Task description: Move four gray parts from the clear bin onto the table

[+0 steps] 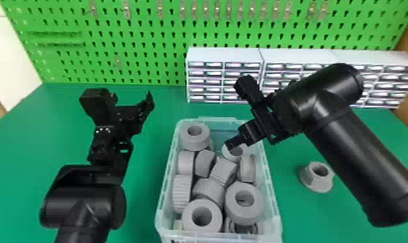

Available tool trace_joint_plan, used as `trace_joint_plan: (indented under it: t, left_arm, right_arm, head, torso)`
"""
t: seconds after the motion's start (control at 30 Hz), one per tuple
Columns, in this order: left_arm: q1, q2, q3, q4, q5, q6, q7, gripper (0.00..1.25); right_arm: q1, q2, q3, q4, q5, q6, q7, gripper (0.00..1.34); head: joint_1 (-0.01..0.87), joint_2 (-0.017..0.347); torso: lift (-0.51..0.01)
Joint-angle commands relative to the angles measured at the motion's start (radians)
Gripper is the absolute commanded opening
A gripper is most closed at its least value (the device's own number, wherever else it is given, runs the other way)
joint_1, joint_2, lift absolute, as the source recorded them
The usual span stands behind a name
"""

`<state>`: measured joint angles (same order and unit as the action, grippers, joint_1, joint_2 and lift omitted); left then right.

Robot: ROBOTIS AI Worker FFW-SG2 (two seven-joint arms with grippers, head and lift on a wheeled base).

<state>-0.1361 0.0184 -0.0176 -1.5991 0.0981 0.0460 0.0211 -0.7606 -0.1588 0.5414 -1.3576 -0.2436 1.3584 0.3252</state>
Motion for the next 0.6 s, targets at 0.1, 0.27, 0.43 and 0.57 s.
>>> trace_joint_plan:
  t: [0.1, 0.27, 0.43, 0.57]
  left_arm:
    - [-0.002, 0.000, -0.001, -0.001, 0.000, 0.000, -0.001, 0.97]
    - [0.000, 0.000, 0.002, 0.001, 0.000, 0.000, 0.000, 0.97]
    - [0.004, 0.002, 0.004, -0.001, 0.000, 0.000, 0.000, 0.97]
    - [0.007, 0.006, 0.002, -0.001, 0.000, 0.002, 0.000, 0.97]
  right_arm:
    - [-0.003, 0.002, 0.015, 0.006, -0.039, -0.007, 0.000, 1.06]
    - [-0.005, 0.005, 0.032, 0.012, -0.068, -0.008, 0.000, 1.06]
    - [-0.003, 0.005, 0.038, 0.017, -0.095, 0.004, 0.000, 1.06]
    - [0.004, 0.010, 0.045, 0.017, -0.100, 0.010, 0.000, 1.06]
  head:
    - [0.693, 0.072]
    - [0.693, 0.072]
    - [0.693, 0.072]
    - [0.693, 0.072]
  torso:
    - [-0.052]
    - [-0.052]
    - [-0.052]
    - [-0.052]
